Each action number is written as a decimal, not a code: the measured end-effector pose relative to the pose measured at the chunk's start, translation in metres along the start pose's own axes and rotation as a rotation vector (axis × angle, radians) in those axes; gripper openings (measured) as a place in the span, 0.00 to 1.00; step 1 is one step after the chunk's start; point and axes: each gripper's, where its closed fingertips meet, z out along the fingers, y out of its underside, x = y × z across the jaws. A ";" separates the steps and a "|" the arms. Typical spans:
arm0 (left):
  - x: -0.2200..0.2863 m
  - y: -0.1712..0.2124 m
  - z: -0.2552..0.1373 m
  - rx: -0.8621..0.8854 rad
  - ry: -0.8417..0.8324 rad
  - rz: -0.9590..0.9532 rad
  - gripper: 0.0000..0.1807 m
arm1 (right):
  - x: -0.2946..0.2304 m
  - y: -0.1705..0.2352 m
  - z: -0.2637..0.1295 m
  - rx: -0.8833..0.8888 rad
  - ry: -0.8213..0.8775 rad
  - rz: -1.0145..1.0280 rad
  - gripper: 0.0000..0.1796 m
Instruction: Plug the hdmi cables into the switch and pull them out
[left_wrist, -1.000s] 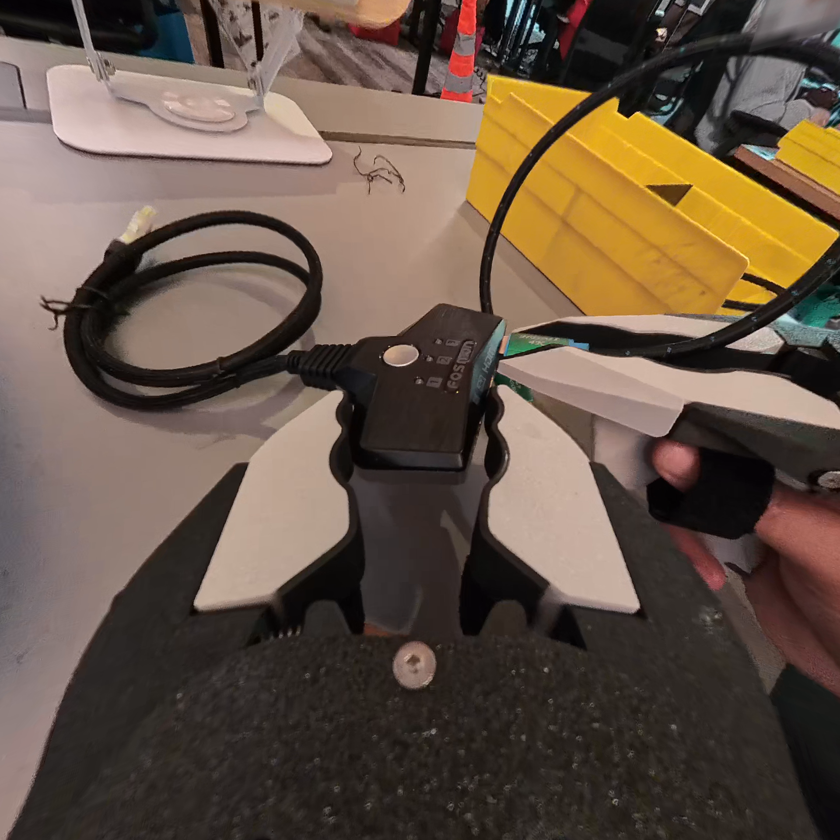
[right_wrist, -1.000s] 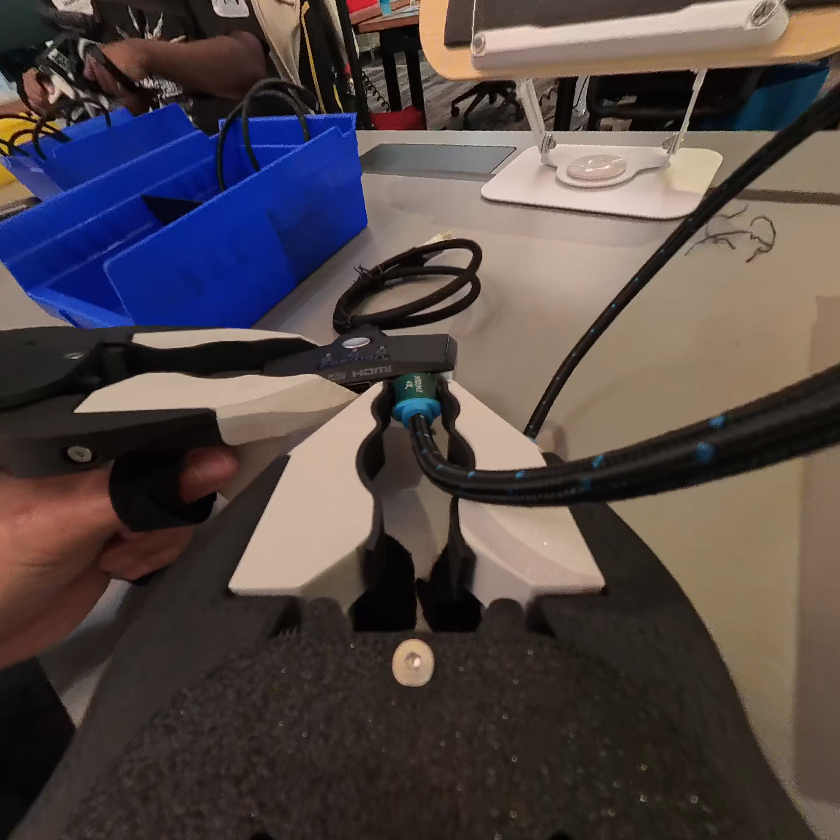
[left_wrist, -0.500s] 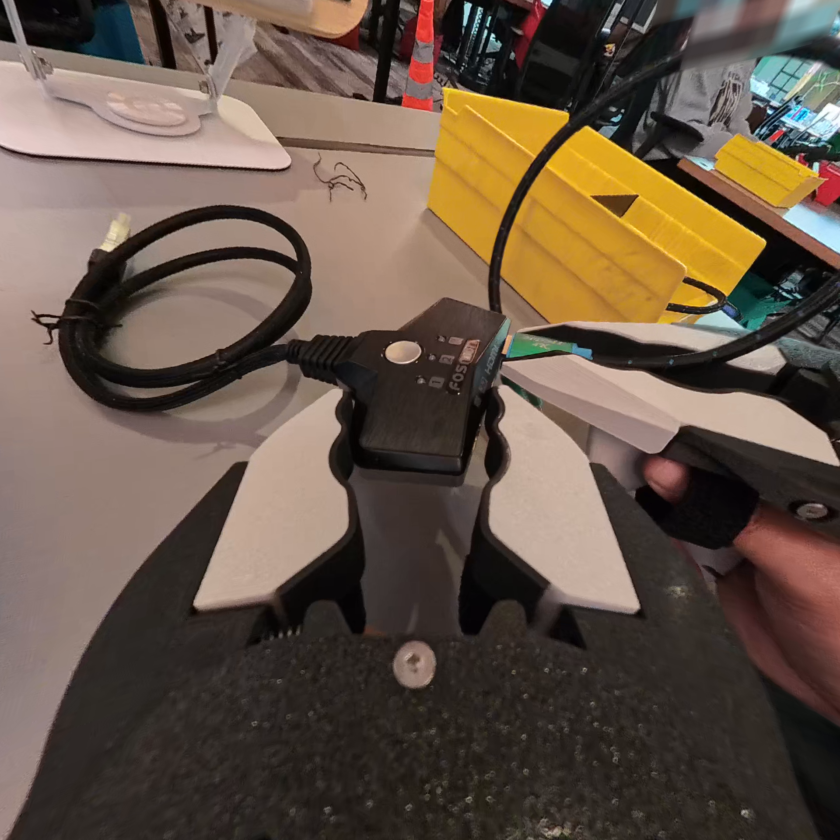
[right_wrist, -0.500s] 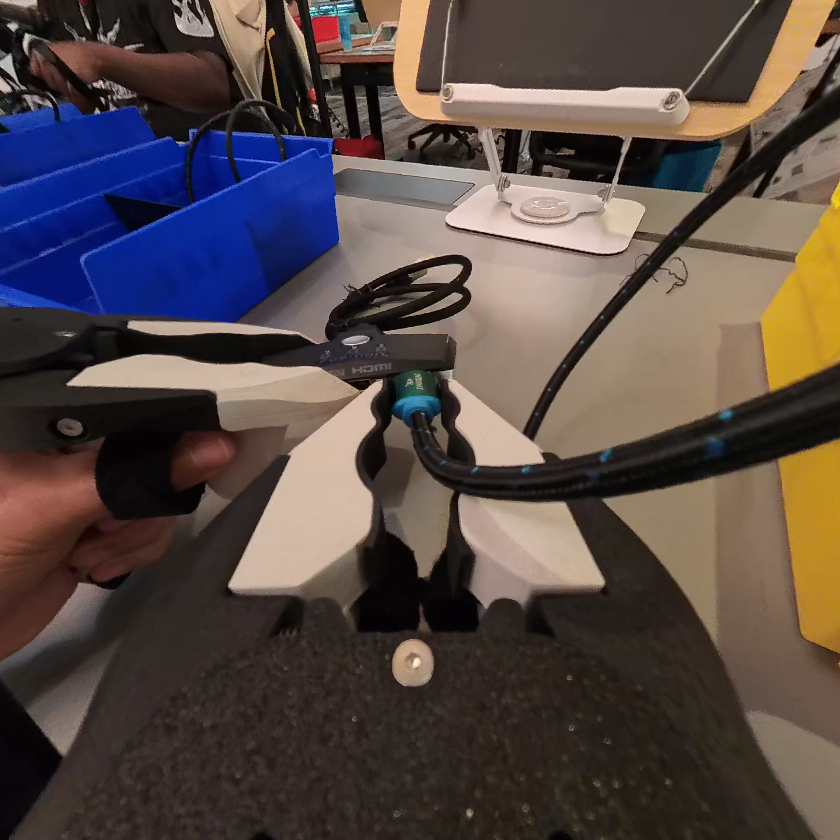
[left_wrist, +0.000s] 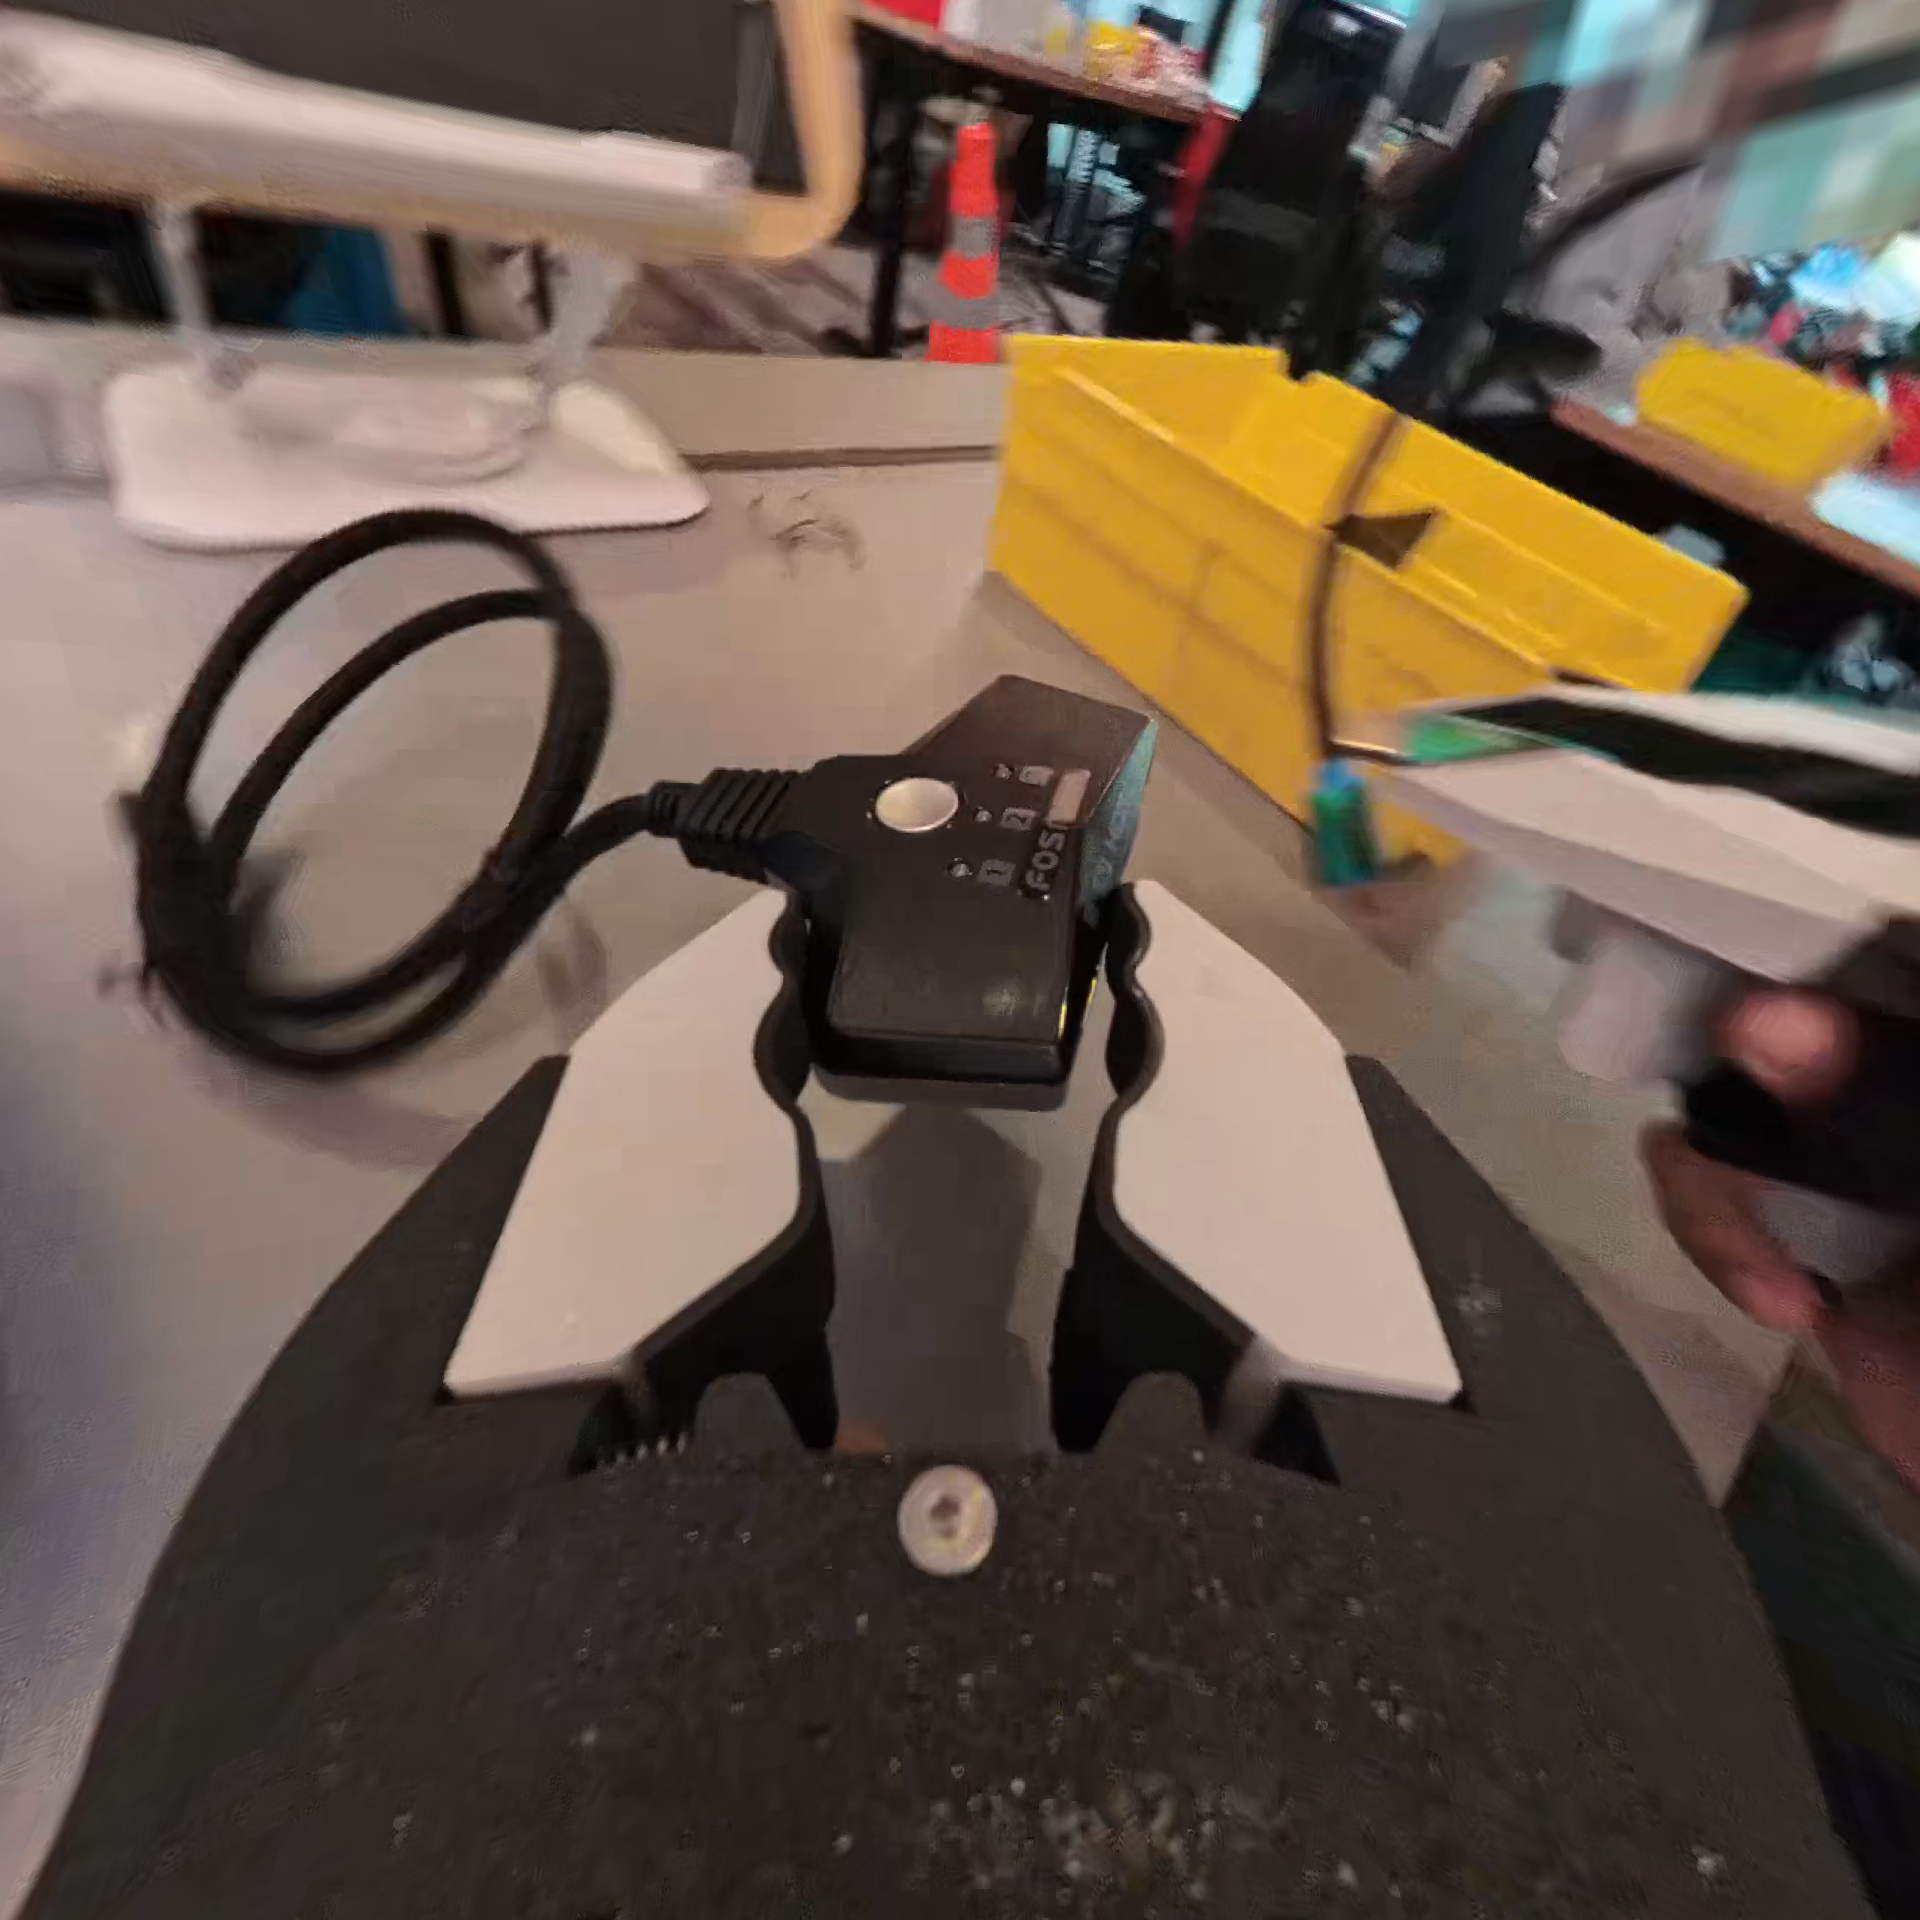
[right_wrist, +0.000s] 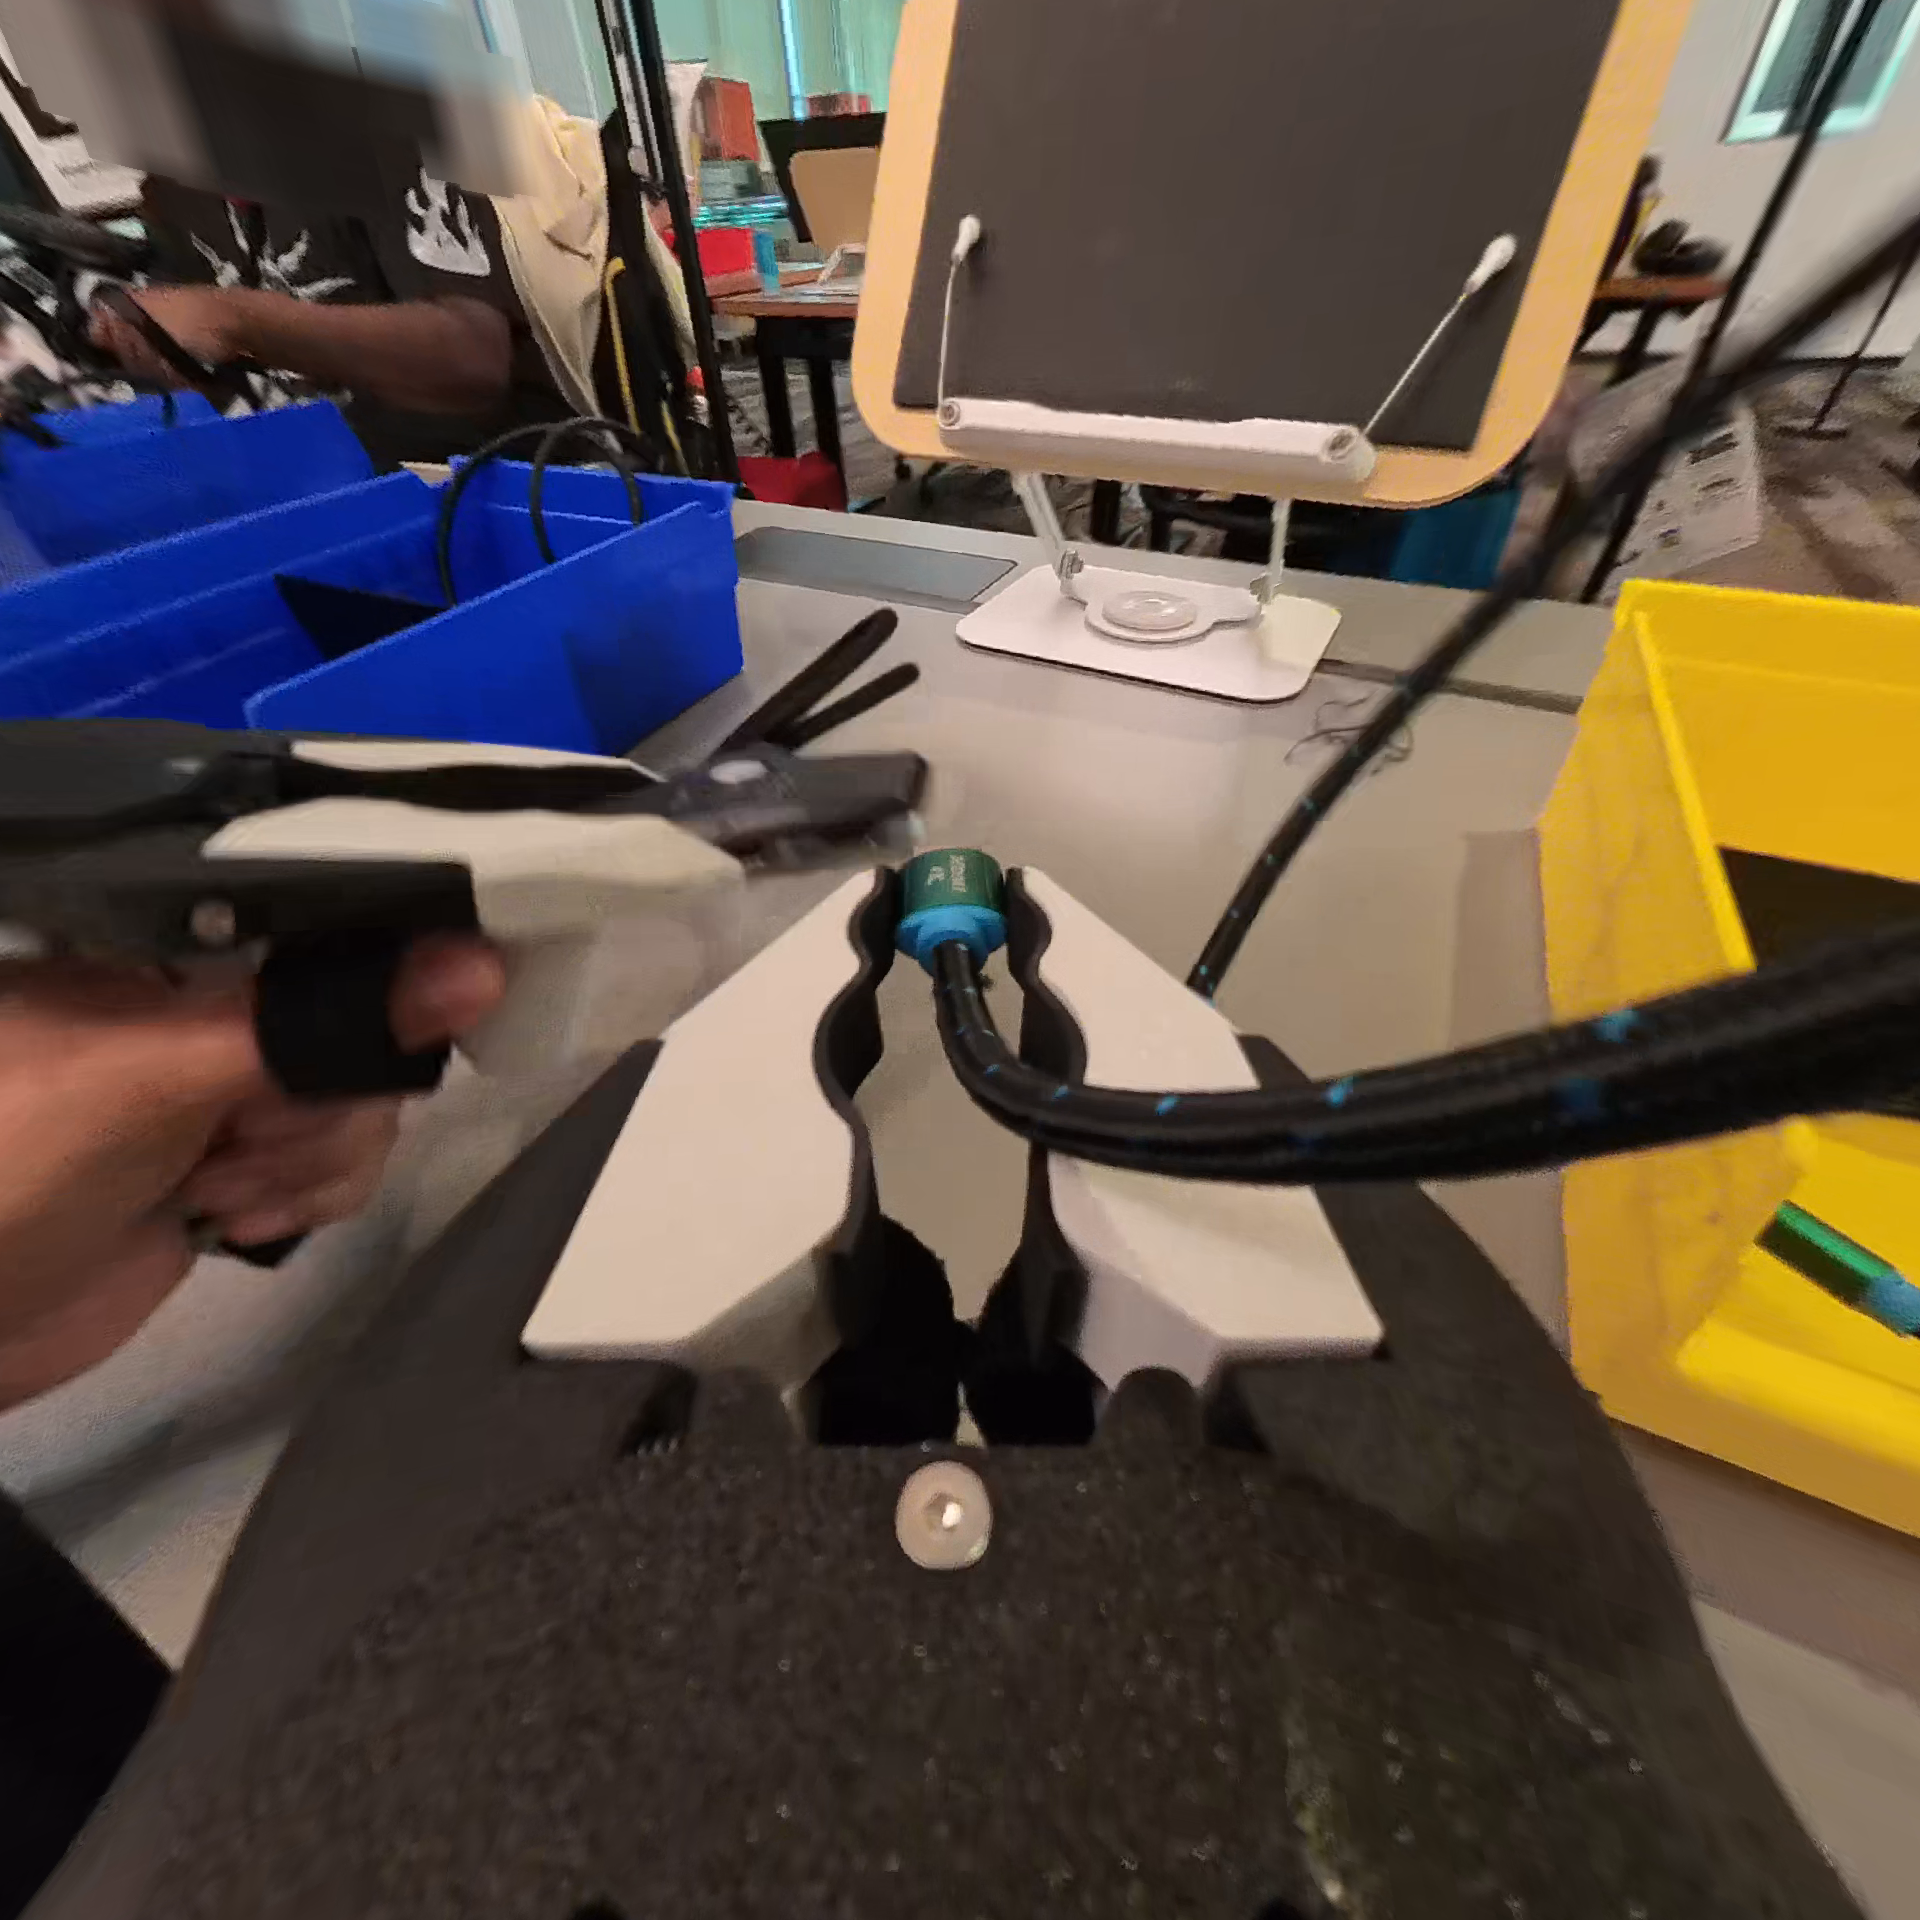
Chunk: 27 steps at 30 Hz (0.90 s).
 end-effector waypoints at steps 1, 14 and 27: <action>0.008 0.003 0.003 -0.017 0.002 0.018 0.31 | -0.001 -0.002 0.001 0.002 -0.022 0.017 0.12; 0.008 0.033 0.014 -0.138 0.102 -0.119 0.31 | 0.139 -0.094 -0.027 0.263 -0.129 0.469 0.12; 0.017 0.039 0.015 -0.171 0.141 -0.114 0.30 | 0.195 0.031 -0.035 -0.454 -0.030 0.664 0.45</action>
